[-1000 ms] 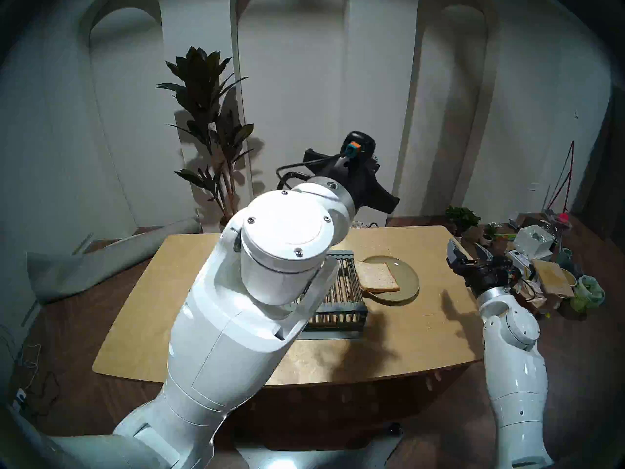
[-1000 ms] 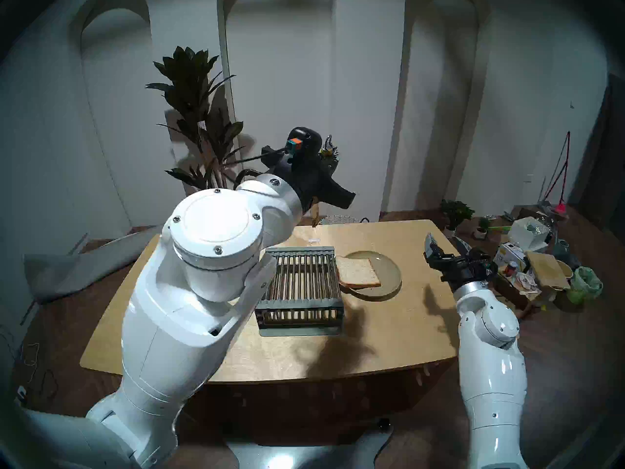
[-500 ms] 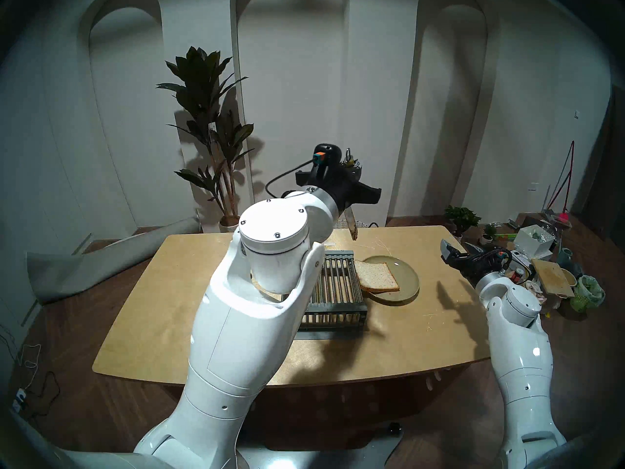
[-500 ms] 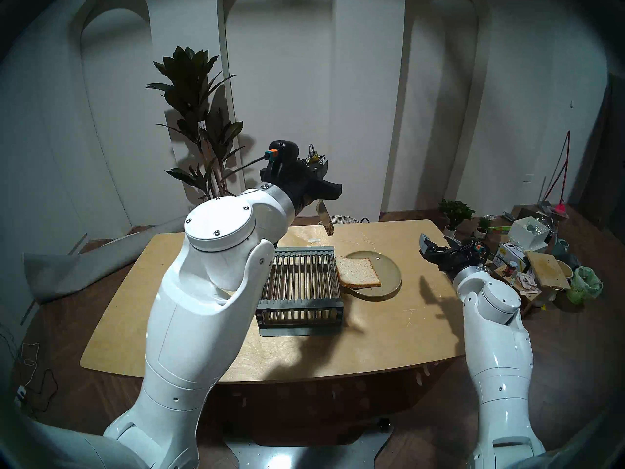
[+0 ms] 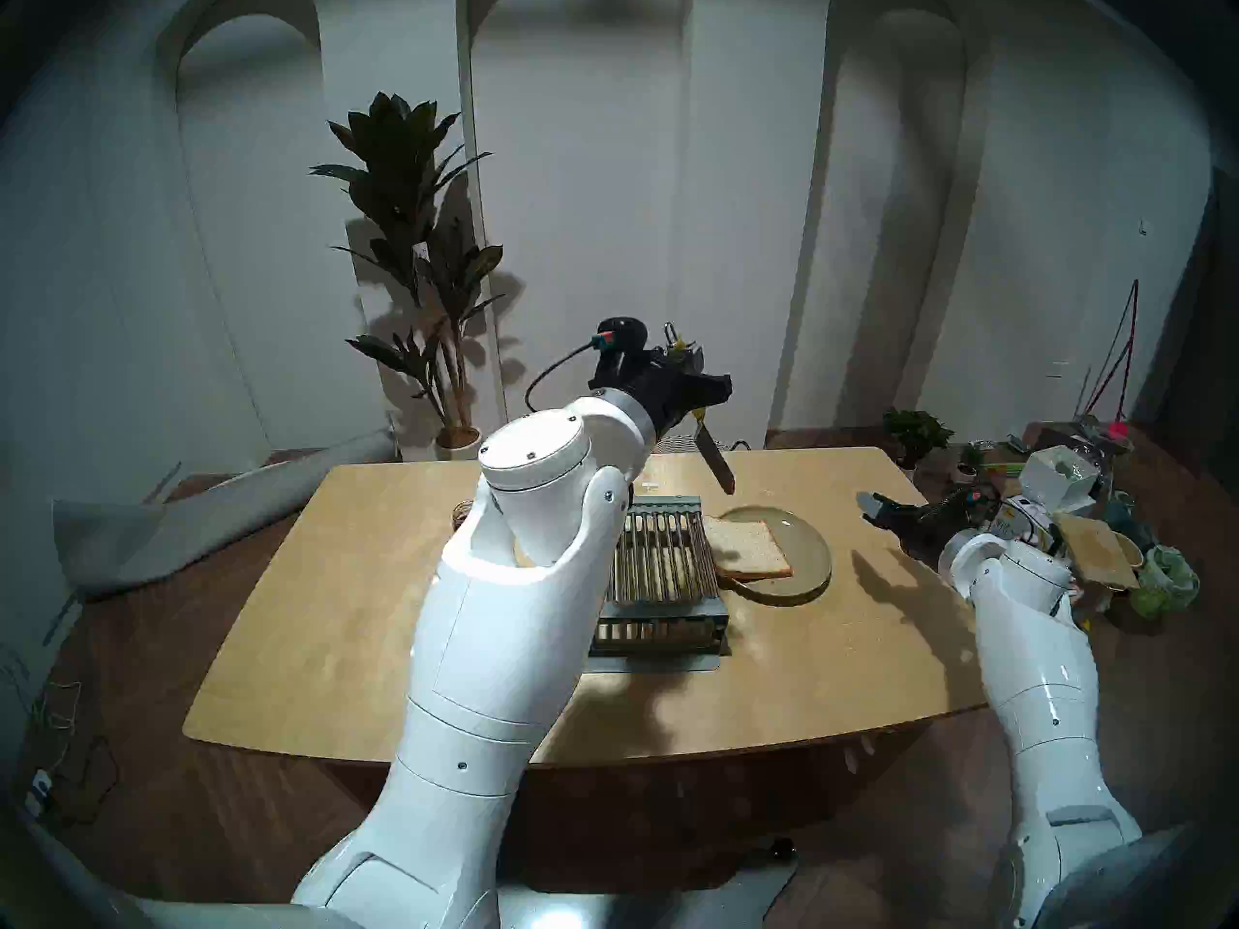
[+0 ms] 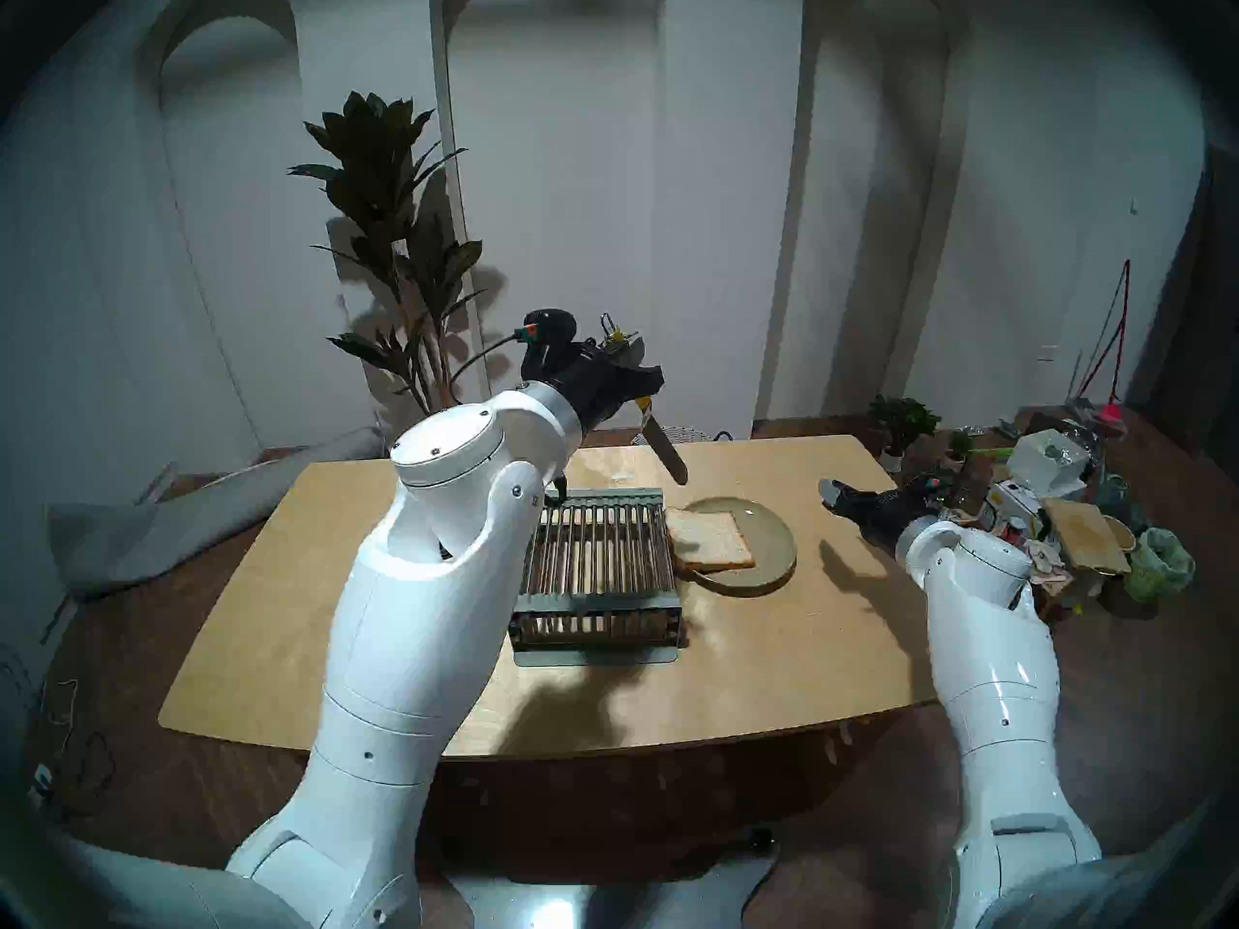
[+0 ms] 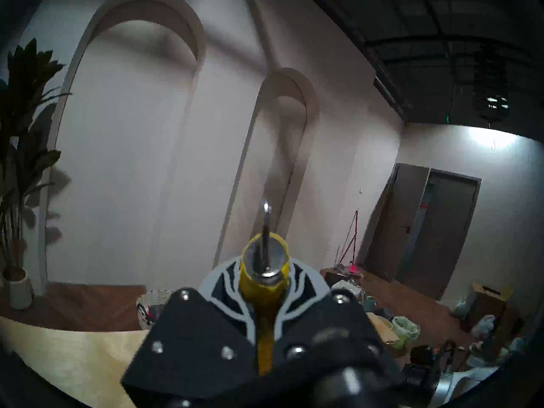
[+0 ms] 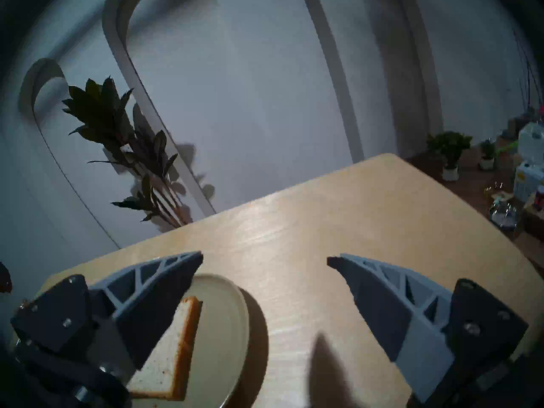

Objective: Spread jam over the slice of bread with the knife

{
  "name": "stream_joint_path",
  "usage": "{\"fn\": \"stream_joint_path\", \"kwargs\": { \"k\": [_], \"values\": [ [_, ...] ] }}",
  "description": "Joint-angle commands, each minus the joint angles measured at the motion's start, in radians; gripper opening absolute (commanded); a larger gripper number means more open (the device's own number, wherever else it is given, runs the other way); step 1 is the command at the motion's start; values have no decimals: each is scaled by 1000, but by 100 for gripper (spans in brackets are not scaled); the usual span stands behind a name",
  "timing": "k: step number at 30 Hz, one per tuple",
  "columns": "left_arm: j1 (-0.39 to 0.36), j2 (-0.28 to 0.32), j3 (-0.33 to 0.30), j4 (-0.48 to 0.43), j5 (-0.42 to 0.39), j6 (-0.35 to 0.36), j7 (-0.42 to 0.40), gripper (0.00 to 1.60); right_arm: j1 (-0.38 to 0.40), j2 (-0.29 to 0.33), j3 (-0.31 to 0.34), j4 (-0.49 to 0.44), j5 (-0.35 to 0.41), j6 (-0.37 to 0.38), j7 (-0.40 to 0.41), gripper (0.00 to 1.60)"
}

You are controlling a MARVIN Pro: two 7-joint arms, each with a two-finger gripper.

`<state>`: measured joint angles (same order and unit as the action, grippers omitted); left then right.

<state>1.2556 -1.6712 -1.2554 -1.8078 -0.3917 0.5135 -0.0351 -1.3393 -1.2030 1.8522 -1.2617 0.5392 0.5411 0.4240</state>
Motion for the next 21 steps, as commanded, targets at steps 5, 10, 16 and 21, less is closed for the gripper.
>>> {"fn": "stream_joint_path", "kwargs": {
  "k": [5,10,16,21],
  "values": [
    [-70,-64,-28,110,-122,-84,-15,0,-12,37,19,6,101,190,14,160],
    [-81,-76,-29,187,-144,-139,-7,0,-18,33,43,-7,107,263,11,160],
    [-84,-82,-30,252,-204,-198,61,0,-10,23,49,-11,104,269,6,160],
    [-81,-82,-28,278,-207,-220,97,0,7,11,48,-12,98,272,-17,160]
  ]
}}
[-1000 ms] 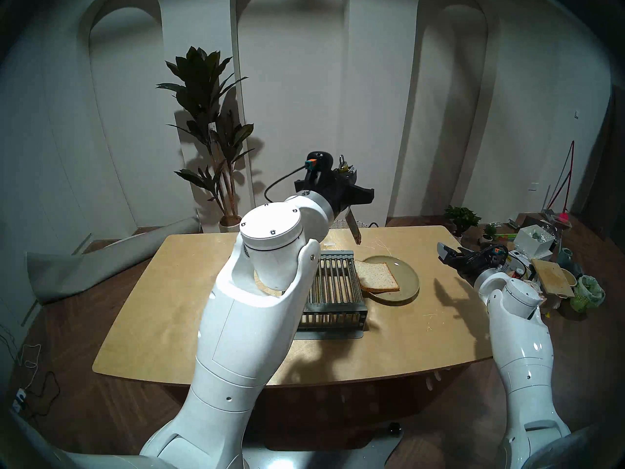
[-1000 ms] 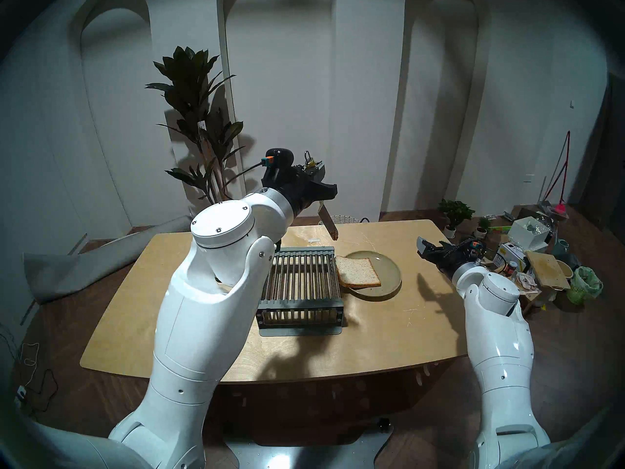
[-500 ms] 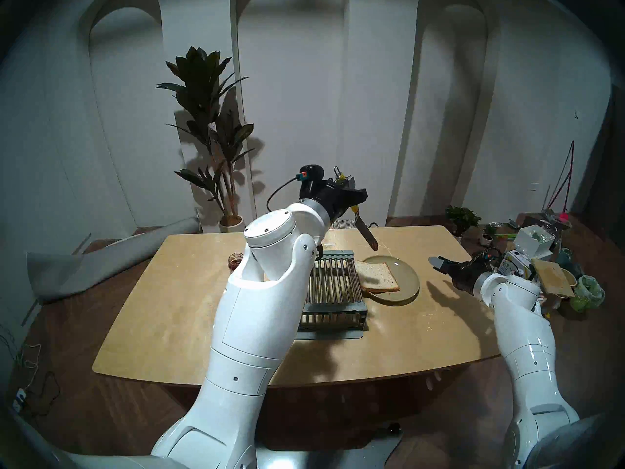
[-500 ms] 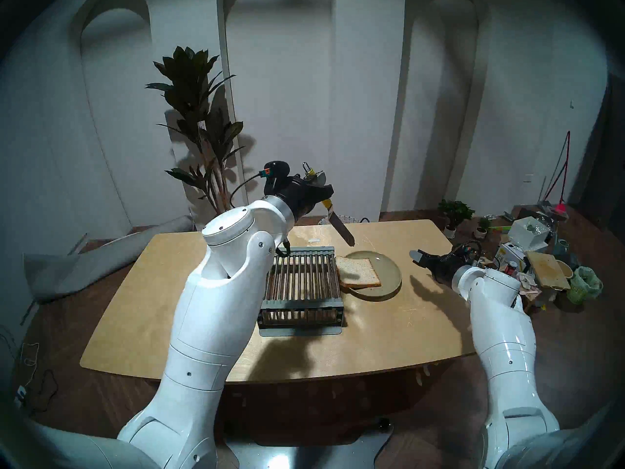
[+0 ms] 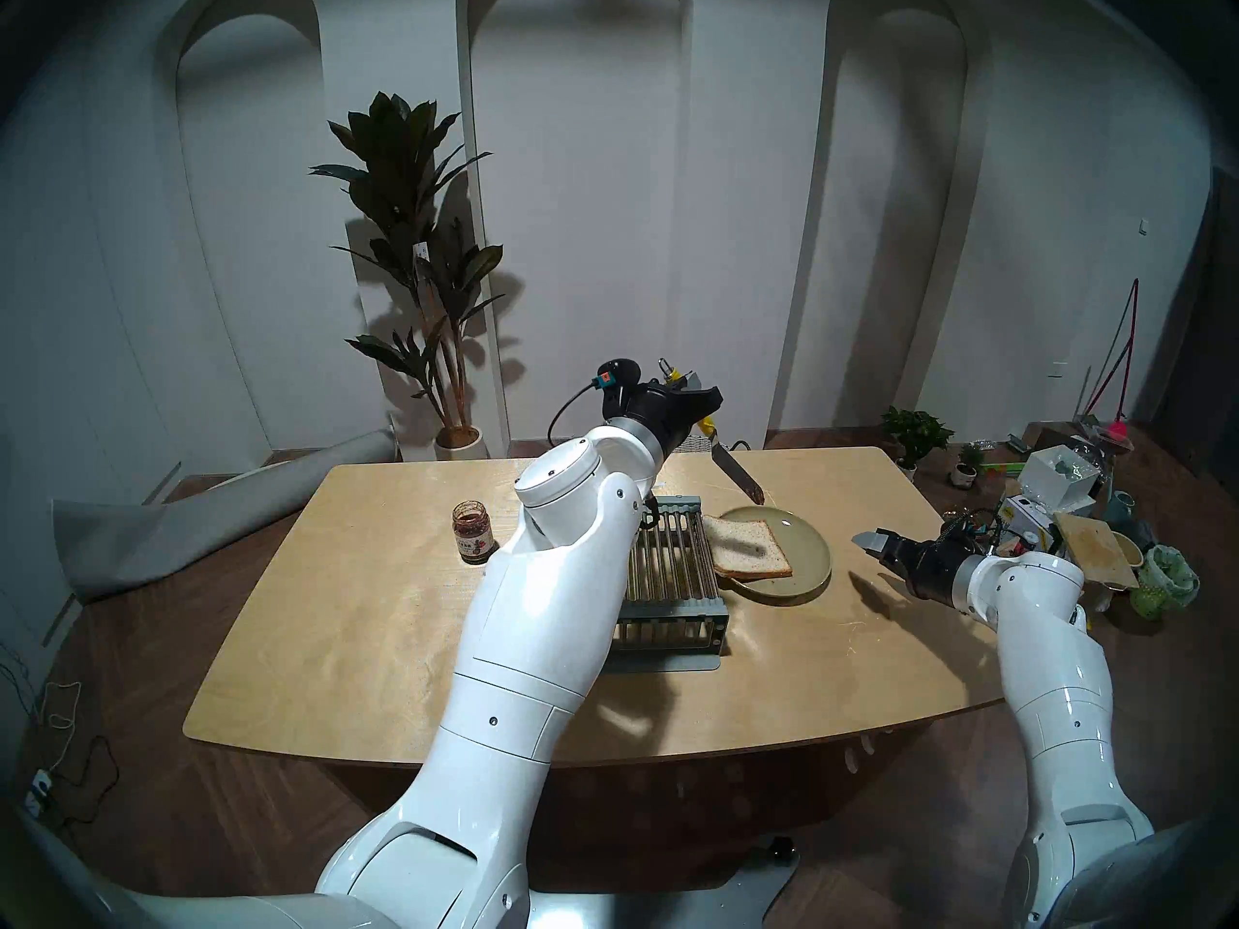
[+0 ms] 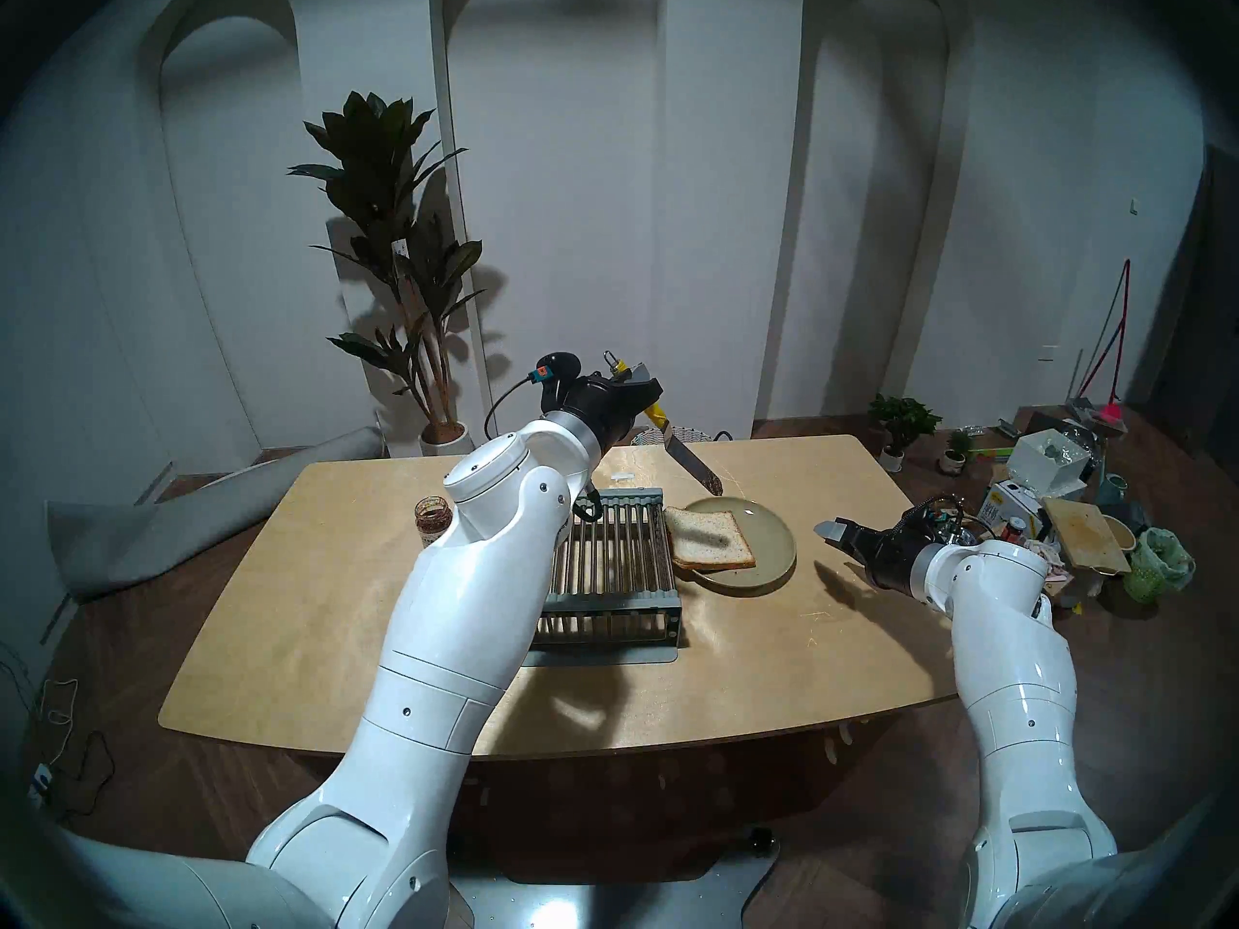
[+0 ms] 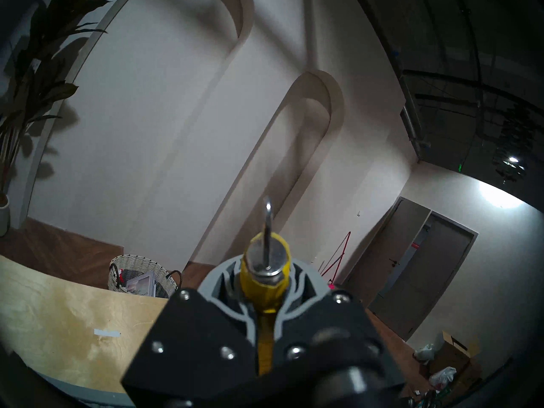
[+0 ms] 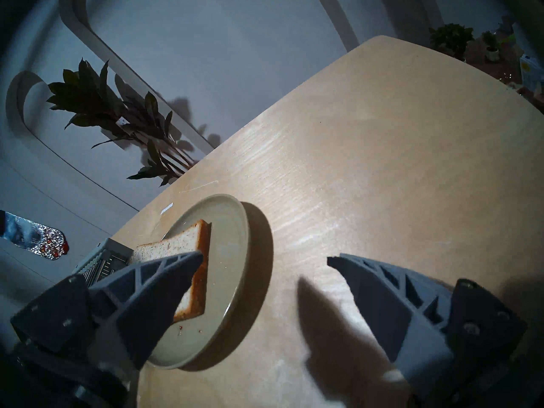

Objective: Spread jam over the slice of bread with the knife

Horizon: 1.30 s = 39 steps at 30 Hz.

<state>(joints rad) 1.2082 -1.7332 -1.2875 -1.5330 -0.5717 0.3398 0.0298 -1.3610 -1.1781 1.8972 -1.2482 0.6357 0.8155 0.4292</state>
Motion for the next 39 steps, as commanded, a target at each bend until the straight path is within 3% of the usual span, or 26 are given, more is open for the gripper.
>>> {"fn": "stream_joint_path", "kwargs": {
  "k": [1,17,39],
  "values": [
    [-36,-21,6,13,-25,-42,45,0,33,-18,1,-24,-1,-2,-29,160],
    [-58,-41,10,87,-114,-9,122,0,50,-44,-35,-28,-24,-40,-85,160],
    [-153,-68,6,285,-130,-68,131,0,80,-91,-60,28,-13,-53,-118,160]
  ]
}}
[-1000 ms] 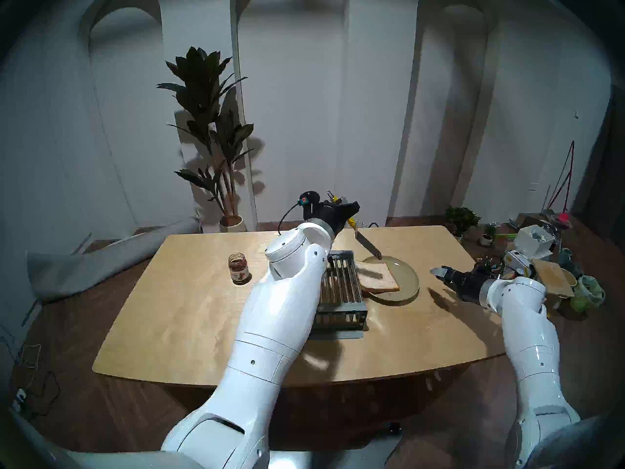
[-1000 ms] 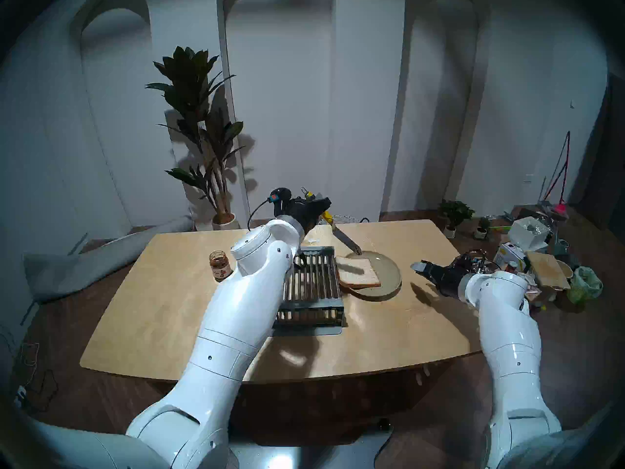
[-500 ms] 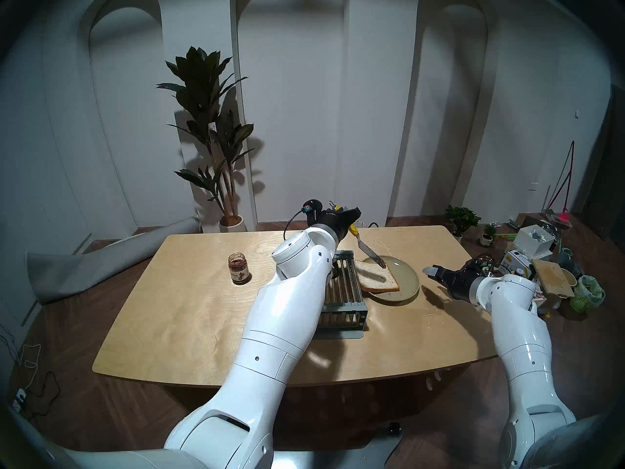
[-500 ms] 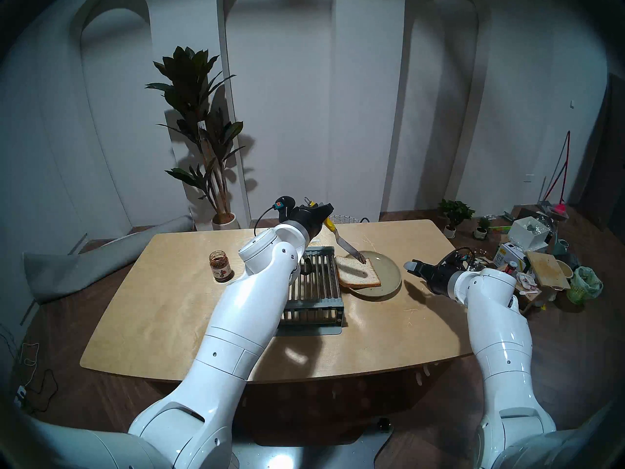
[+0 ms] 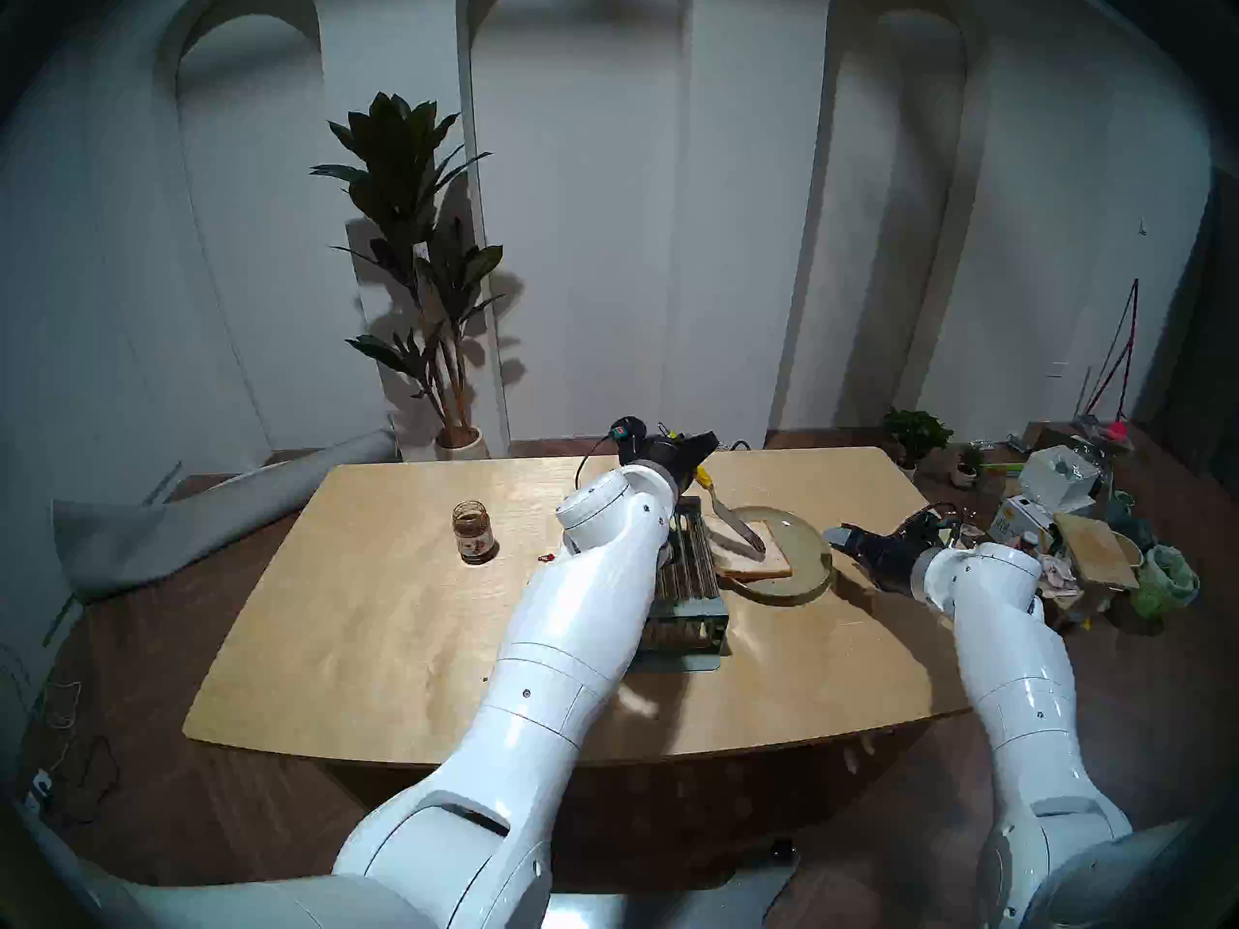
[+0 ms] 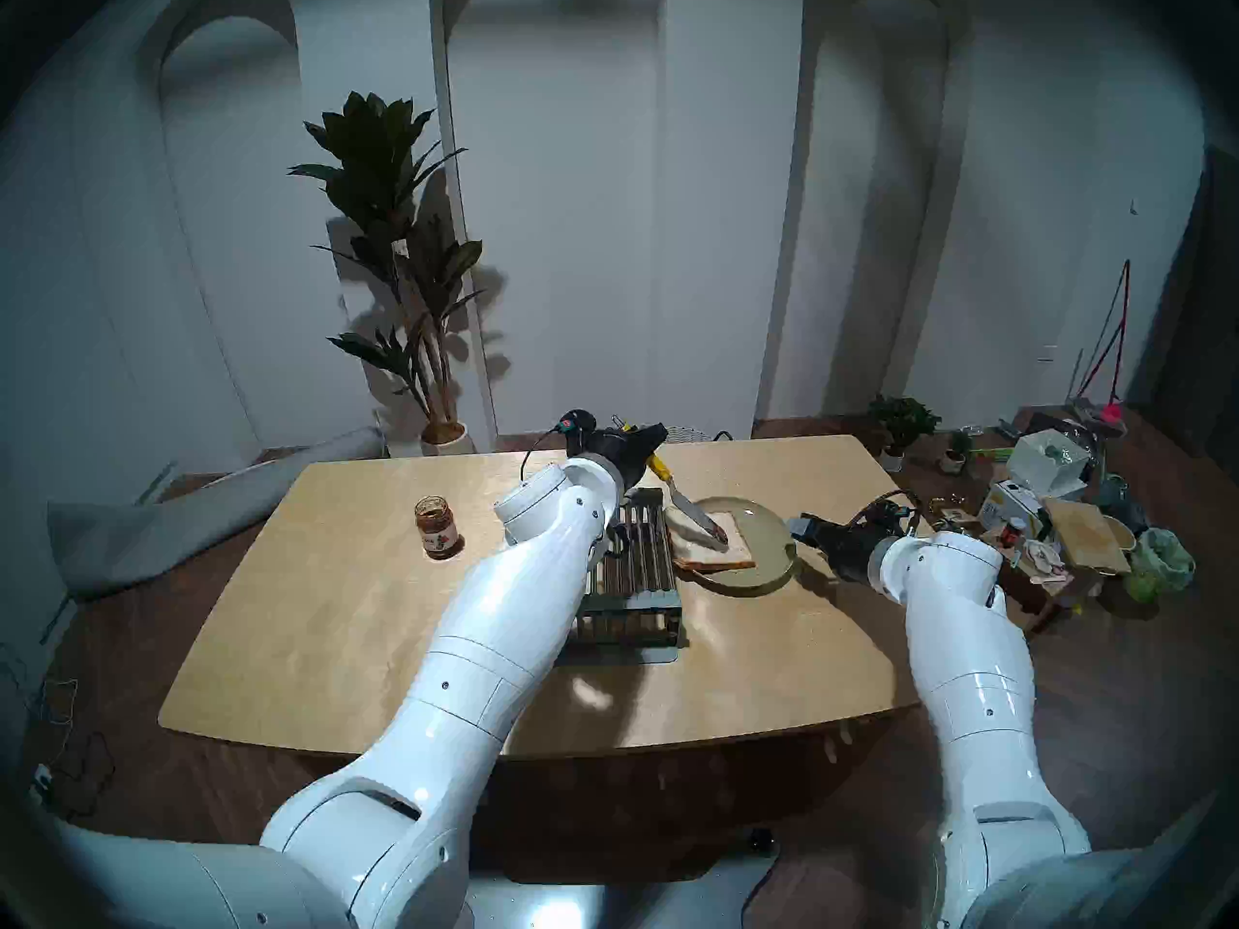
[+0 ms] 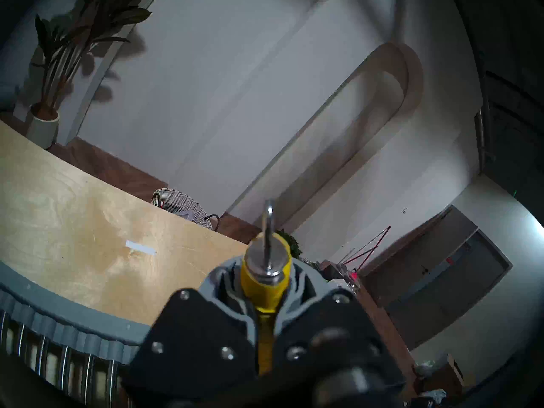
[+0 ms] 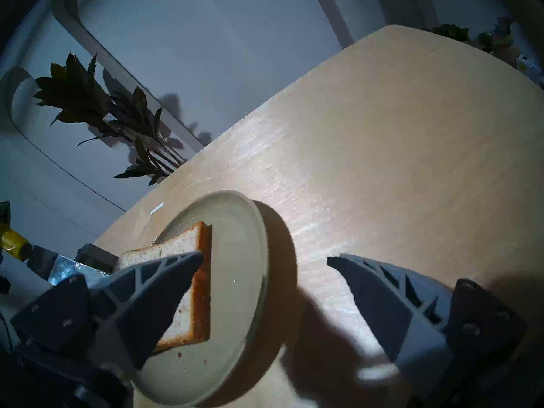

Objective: Spread jam over the slice of bread with the knife

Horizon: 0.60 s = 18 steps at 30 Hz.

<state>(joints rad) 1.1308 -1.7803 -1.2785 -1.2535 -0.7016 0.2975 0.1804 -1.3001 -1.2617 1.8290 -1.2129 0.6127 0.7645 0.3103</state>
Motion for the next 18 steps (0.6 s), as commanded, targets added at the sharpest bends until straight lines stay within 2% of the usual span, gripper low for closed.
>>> {"fn": "stream_joint_path", "kwargs": {
  "k": [1,14,15,18],
  "values": [
    [-78,-21,-2,8,-1,-26,-20,0,17,-7,8,-8,10,-2,1,160],
    [-109,-25,-11,78,-19,-68,-47,0,4,-21,-3,23,-3,-13,-20,160],
    [-110,-24,-10,82,-17,-71,-45,0,5,-23,-5,26,-4,-16,-21,144],
    [-112,-21,-13,92,-20,-76,-50,0,12,-29,-13,39,-6,-22,-26,137]
  ]
}}
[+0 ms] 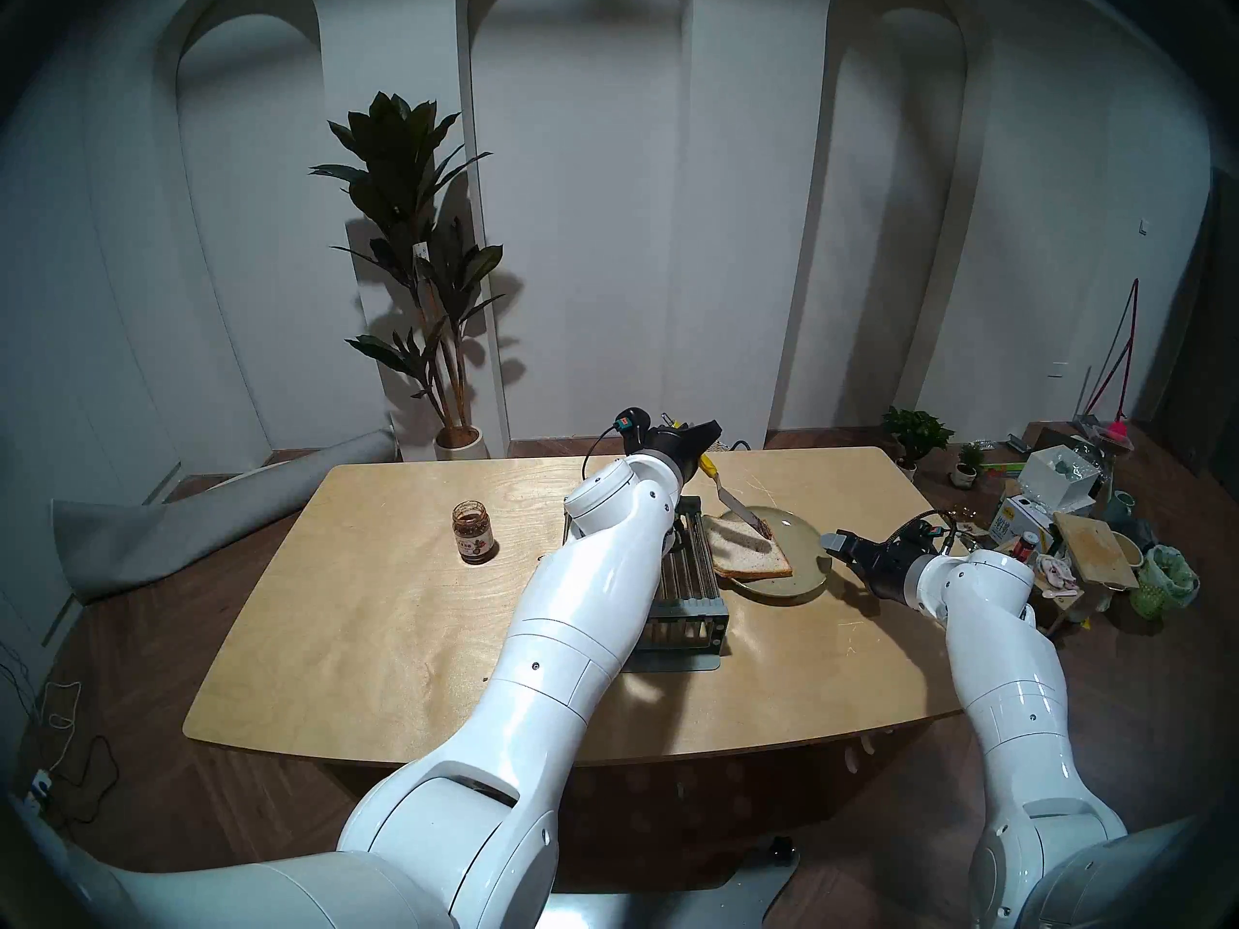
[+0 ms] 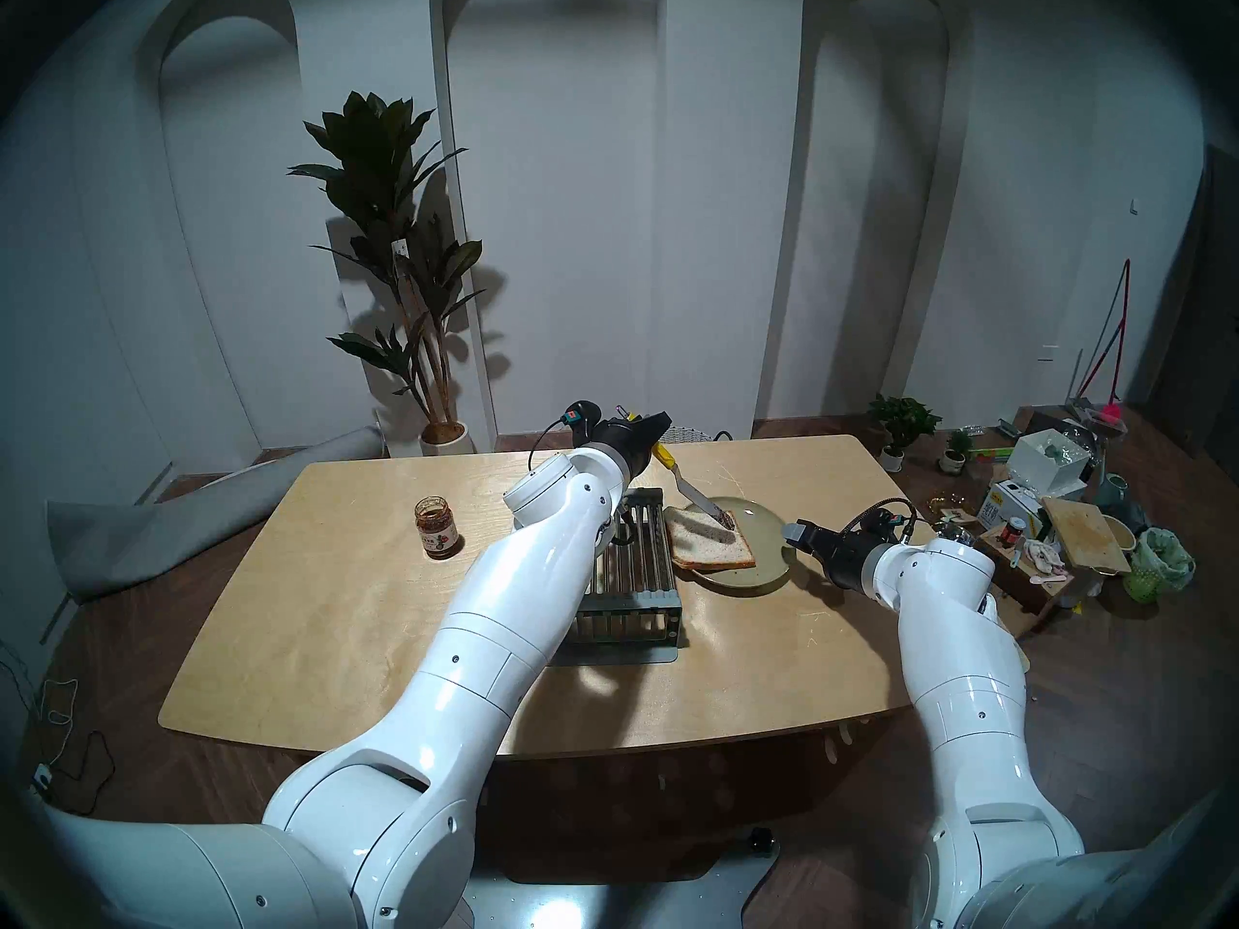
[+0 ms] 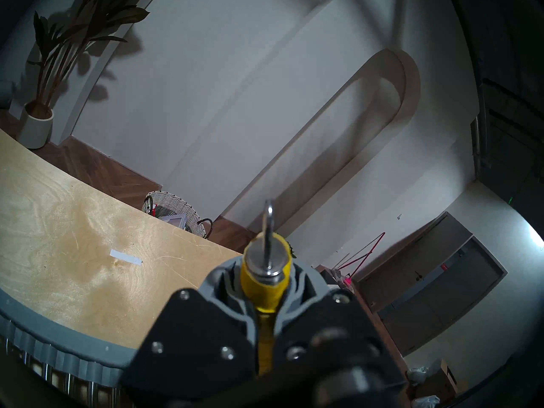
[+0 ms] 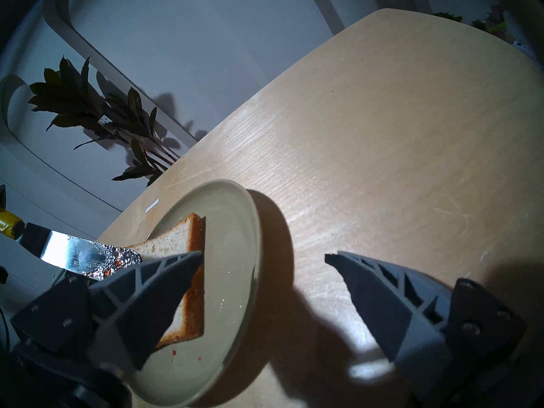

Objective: Spread jam over the slice of bread with the knife

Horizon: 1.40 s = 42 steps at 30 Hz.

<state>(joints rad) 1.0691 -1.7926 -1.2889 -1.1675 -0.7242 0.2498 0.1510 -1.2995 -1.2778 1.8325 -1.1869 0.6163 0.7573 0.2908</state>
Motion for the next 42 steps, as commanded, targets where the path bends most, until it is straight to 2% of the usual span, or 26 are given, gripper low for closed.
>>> {"fn": "stream_joint_path", "kwargs": {
  "k": [1,2,14,21,26,30,33,39,42],
  "values": [
    [-52,-9,-4,10,2,-31,-23,0,13,-14,-20,17,-10,-17,-8,123],
    [-53,-9,-4,13,1,-31,-23,0,15,-16,-22,19,-11,-17,-10,114],
    [-47,2,-12,14,-10,-27,-29,0,1,-34,-38,26,-16,-32,-21,112],
    [-33,7,-13,13,-17,-18,-30,0,-7,-44,-47,19,-19,-35,-32,95],
    [-33,9,-11,26,-20,-14,-29,0,-17,-49,-51,5,-19,-35,-38,92],
    [-42,8,-6,45,-18,-8,-24,0,-22,-55,-51,-10,-17,-32,-45,73],
    [-48,10,-1,49,-21,19,-16,0,-24,-57,-51,-15,-17,-34,-48,68],
    [-55,9,1,76,-14,15,-17,0,-29,-59,-53,-17,-16,-39,-53,48],
    [-58,9,0,81,-11,13,-19,0,-32,-60,-54,-16,-16,-43,-55,46]
  ]
}}
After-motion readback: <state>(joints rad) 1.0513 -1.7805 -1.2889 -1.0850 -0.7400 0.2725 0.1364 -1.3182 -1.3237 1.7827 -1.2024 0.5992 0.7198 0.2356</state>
